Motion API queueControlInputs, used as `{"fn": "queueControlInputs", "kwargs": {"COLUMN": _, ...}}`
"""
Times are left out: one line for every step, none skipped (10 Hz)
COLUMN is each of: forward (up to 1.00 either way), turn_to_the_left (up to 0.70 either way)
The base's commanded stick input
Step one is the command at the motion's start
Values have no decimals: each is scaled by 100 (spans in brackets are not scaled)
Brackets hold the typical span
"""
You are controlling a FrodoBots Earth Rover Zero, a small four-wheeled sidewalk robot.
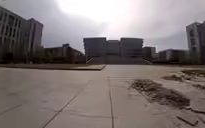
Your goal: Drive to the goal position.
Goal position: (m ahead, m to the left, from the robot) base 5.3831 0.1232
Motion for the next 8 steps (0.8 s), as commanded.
{"fn": "queueControlInputs", "kwargs": {"forward": 100, "turn_to_the_left": 0}}
{"fn": "queueControlInputs", "kwargs": {"forward": 100, "turn_to_the_left": 0}}
{"fn": "queueControlInputs", "kwargs": {"forward": 100, "turn_to_the_left": 0}}
{"fn": "queueControlInputs", "kwargs": {"forward": 100, "turn_to_the_left": 0}}
{"fn": "queueControlInputs", "kwargs": {"forward": 100, "turn_to_the_left": -5}}
{"fn": "queueControlInputs", "kwargs": {"forward": 100, "turn_to_the_left": -23}}
{"fn": "queueControlInputs", "kwargs": {"forward": 100, "turn_to_the_left": -25}}
{"fn": "queueControlInputs", "kwargs": {"forward": 100, "turn_to_the_left": -23}}
